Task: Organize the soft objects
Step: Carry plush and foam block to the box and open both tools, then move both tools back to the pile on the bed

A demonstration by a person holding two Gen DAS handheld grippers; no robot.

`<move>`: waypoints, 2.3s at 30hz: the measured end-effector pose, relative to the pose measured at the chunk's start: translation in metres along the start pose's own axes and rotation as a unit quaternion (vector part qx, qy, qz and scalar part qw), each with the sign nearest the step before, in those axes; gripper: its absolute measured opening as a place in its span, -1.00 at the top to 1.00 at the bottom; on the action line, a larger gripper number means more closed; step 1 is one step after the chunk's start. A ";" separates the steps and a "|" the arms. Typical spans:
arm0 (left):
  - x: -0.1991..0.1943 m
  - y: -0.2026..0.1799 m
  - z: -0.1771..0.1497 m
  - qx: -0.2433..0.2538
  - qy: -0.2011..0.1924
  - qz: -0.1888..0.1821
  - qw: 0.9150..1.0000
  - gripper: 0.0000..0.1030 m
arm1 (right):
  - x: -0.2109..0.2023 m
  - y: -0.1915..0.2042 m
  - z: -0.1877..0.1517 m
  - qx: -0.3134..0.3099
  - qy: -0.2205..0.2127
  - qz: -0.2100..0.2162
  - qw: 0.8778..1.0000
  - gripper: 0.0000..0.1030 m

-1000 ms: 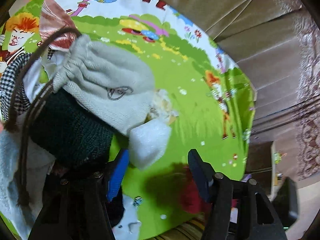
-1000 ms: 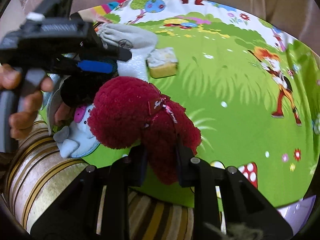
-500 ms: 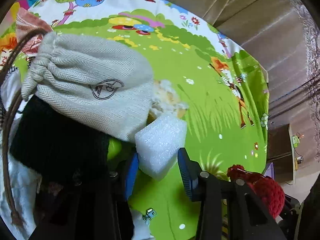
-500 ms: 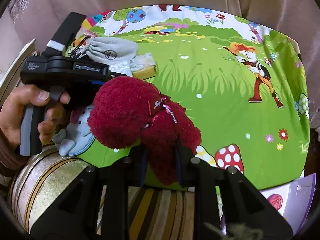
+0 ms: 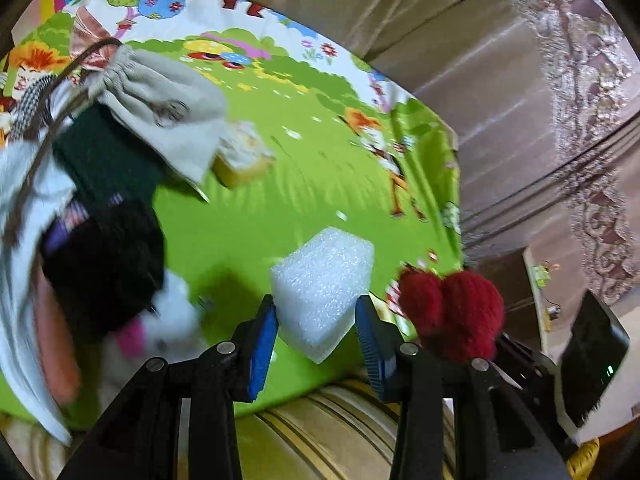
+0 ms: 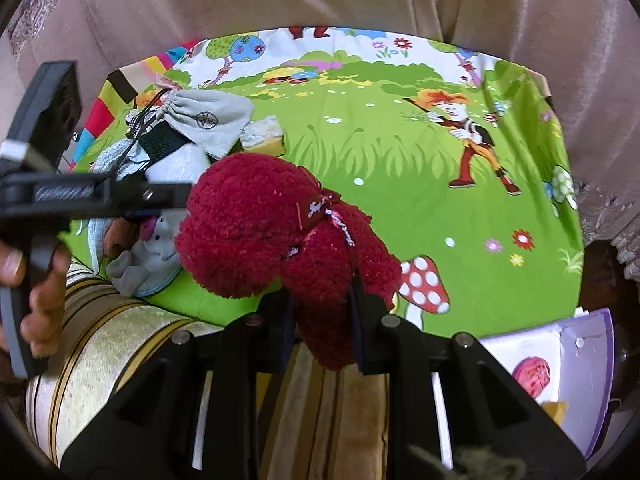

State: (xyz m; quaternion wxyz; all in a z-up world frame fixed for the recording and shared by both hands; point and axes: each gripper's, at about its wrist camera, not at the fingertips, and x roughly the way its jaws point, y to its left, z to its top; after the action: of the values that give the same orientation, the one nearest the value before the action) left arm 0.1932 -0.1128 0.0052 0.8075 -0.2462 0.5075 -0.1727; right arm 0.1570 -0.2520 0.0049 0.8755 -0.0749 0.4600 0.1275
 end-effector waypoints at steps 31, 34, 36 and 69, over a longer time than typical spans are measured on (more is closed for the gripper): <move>0.074 -0.197 -0.093 0.167 0.106 -0.064 0.978 0.21 | -0.100 -0.154 -0.117 0.193 -0.014 -0.159 0.968 0.39; 0.086 -0.203 -0.097 0.173 0.116 -0.058 0.976 0.21 | -0.104 -0.165 -0.123 0.206 -0.014 -0.174 0.963 0.39; 0.091 -0.206 -0.098 0.177 0.120 -0.054 0.975 0.21 | -0.105 -0.170 -0.126 0.212 -0.014 -0.181 0.960 0.39; 0.036 -0.150 -0.087 0.146 0.067 -0.027 0.987 -0.26 | -0.107 -0.137 -0.104 0.188 -0.037 -0.147 0.970 -0.45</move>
State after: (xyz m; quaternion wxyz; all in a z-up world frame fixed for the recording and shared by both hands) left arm 0.1258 -0.2744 0.0330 0.7939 -0.1274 0.5231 -0.2826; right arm 0.0566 -0.4250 0.0361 0.8996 0.0288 0.4267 -0.0884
